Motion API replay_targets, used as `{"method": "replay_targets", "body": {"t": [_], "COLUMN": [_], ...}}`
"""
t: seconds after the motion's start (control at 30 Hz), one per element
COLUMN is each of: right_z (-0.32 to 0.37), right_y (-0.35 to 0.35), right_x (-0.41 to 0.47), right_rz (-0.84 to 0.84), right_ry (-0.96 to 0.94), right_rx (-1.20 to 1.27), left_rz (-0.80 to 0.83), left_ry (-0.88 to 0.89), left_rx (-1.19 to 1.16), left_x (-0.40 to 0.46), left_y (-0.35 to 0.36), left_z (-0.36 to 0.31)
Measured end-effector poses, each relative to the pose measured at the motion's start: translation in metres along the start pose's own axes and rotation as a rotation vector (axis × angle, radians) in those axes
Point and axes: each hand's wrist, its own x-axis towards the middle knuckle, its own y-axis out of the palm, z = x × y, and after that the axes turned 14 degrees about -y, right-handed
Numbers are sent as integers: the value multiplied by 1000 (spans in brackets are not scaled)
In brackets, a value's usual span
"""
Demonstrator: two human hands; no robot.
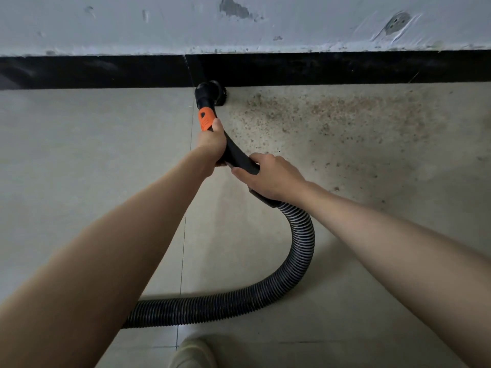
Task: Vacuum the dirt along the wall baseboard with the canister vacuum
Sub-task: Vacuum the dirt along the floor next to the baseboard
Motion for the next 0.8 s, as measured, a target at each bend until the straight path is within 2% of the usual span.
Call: {"method": "replay_targets", "body": {"t": [0.13,0.27,0.43,0.8], "right_z": [-7,-17,-33,-67], "right_y": [-9,-24,-37,-61], "right_x": [3,3,-7,-27], "right_rz": [-1,13,43,-3], "right_ry": [-12,-48,-42,-12], "right_rx": [56,15,-119,-79], "left_rz": [-101,-147,-83,-77], "left_ry": [-32,-35,-32,0], "left_rx": [126,46,-3,72], "left_x": [-12,-21,-26,-35], "left_y": [10,28,51,91], "left_z": [-16,-24,-14,-18]}}
